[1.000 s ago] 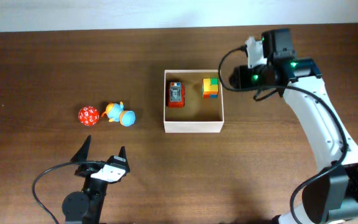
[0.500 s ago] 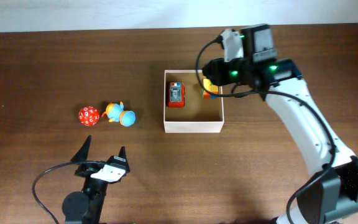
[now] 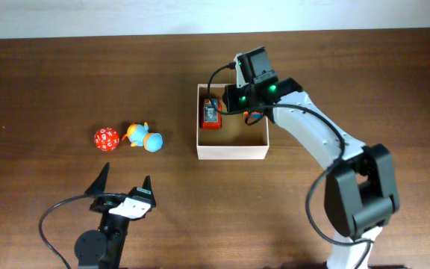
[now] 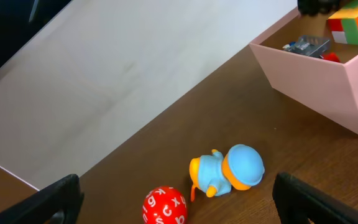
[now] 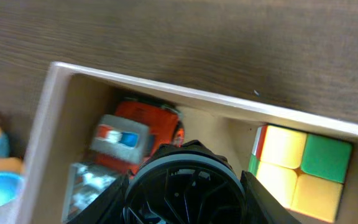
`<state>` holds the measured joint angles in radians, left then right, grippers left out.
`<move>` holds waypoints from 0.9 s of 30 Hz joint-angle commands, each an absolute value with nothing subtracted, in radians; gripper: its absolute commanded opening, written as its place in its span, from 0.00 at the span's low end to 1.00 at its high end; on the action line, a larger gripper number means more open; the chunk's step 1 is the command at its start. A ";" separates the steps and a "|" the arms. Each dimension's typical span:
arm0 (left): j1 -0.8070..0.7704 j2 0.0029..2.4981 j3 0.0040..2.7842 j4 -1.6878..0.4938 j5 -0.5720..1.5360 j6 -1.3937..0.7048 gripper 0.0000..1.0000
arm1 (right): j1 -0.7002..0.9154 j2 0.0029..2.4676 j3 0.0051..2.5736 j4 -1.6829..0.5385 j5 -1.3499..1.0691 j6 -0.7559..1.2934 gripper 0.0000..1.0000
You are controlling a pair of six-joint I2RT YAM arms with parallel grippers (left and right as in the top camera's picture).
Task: Pack container
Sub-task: 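Lift the black wheel and carry it left over the box, then lower the wheel into the box between truck and cube, open gripper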
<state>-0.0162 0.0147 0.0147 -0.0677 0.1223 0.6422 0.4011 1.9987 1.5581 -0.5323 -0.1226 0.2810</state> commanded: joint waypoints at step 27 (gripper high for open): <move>-0.010 0.007 0.009 -0.069 0.115 0.636 0.99 | 0.406 2.085 1.554 -0.507 -0.092 0.293 0.42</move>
